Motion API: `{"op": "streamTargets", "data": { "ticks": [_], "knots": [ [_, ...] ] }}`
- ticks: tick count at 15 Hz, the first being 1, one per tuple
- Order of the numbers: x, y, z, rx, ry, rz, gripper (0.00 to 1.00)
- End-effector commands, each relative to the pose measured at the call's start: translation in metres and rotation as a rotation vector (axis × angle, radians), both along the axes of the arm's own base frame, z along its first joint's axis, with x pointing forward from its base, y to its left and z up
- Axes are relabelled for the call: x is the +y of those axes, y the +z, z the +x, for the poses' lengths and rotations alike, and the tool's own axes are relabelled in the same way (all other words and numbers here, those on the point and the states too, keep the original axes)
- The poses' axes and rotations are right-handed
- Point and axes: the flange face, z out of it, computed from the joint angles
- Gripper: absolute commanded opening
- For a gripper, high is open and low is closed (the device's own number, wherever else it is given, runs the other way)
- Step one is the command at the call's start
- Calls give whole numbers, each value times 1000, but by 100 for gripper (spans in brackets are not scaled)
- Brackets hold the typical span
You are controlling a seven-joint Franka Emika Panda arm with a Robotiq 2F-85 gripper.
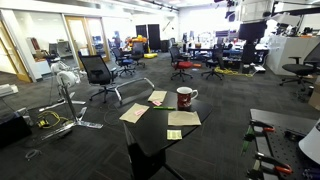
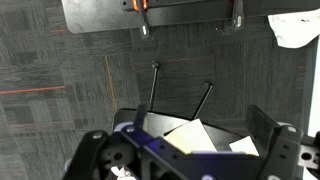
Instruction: Put the pen inside the mug cup
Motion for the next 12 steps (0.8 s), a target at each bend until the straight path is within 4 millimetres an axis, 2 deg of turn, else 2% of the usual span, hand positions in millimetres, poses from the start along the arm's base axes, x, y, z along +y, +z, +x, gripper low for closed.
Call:
{"op": "streamTargets", "data": {
  "ticks": [1, 7, 12],
  "knots": [
    [3, 24, 34, -37, 37, -60, 100],
    [3, 57, 101, -52, 129, -140, 100],
    [0, 54, 160, -63, 264, -177, 100]
  ]
}}
